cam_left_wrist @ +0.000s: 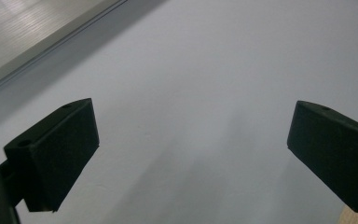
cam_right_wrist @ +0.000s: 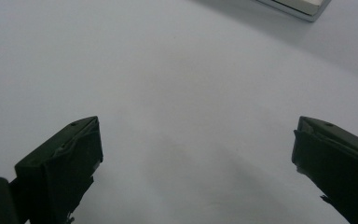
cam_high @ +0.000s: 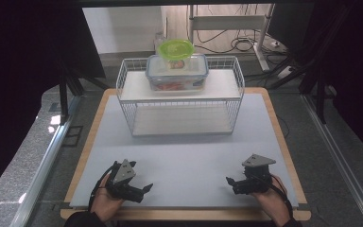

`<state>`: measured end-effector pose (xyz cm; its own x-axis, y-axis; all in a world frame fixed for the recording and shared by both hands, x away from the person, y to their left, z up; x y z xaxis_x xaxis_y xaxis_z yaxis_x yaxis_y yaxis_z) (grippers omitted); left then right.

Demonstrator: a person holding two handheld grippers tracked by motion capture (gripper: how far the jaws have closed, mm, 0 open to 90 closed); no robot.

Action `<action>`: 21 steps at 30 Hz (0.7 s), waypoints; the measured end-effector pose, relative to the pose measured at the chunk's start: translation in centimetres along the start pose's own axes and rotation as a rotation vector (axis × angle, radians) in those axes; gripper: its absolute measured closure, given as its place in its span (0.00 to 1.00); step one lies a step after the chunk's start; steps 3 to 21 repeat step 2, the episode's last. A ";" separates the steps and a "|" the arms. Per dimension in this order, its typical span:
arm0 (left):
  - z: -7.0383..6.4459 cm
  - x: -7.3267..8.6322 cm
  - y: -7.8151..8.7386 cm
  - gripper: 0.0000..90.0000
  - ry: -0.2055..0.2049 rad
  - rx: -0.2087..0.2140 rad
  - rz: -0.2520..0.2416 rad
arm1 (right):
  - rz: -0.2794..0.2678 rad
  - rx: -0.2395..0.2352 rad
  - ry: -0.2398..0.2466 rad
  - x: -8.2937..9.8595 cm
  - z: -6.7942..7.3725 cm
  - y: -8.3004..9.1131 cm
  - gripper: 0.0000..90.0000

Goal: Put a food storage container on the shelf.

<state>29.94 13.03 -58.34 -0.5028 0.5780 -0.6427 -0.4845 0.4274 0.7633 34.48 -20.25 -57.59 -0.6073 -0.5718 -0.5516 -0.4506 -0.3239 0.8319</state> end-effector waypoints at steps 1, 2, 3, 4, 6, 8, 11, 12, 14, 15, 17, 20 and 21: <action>0.0 0.0 0.0 0.02 0.001 0.000 -0.002 | -0.001 -0.002 -0.005 0.0 0.0 0.0 0.02; 0.0 0.0 0.0 0.02 0.002 0.002 -0.002 | -0.001 -0.002 -0.005 0.0 0.0 0.0 0.02; 0.0 0.0 0.0 0.02 0.002 0.002 -0.002 | -0.001 -0.002 -0.005 0.0 0.0 0.0 0.02; 0.0 0.0 0.0 0.02 0.002 0.002 -0.002 | -0.001 -0.002 -0.005 0.0 0.0 0.0 0.02; 0.0 0.0 0.0 0.02 0.002 0.002 -0.002 | -0.001 -0.002 -0.005 0.0 0.0 0.0 0.02; 0.0 0.0 0.0 0.02 0.002 0.002 -0.002 | -0.001 -0.002 -0.005 0.0 0.0 0.0 0.02; 0.0 0.0 0.0 0.02 0.002 0.002 -0.002 | -0.001 -0.002 -0.005 0.0 0.0 0.0 0.02; 0.0 0.0 0.0 0.02 0.002 0.002 -0.002 | -0.001 -0.002 -0.005 0.0 0.0 0.0 0.02; 0.0 0.0 0.0 0.02 0.002 0.002 -0.002 | -0.001 -0.002 -0.005 0.0 0.0 0.0 0.02; 0.0 0.0 0.0 0.02 0.002 0.002 -0.002 | -0.001 -0.002 -0.005 0.0 0.0 0.0 0.02; 0.0 0.0 0.0 0.02 0.002 0.002 -0.002 | -0.001 -0.002 -0.005 0.0 0.0 0.0 0.02; 0.0 0.0 0.0 0.02 0.002 0.002 -0.002 | -0.001 -0.002 -0.005 0.0 0.0 0.0 0.02; 0.0 0.0 0.0 0.02 0.002 0.002 -0.002 | -0.001 -0.002 -0.005 0.0 0.0 0.0 0.02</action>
Point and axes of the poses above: each handheld gripper's, and its own axes: y roughly backward along the jaws, x roughly out of its underside, z roughly to its left, the point moved 10 cm from there along -y, roughly forward along the jaws, and after that the axes turned 12 degrees about z, right-handed, at the moved point
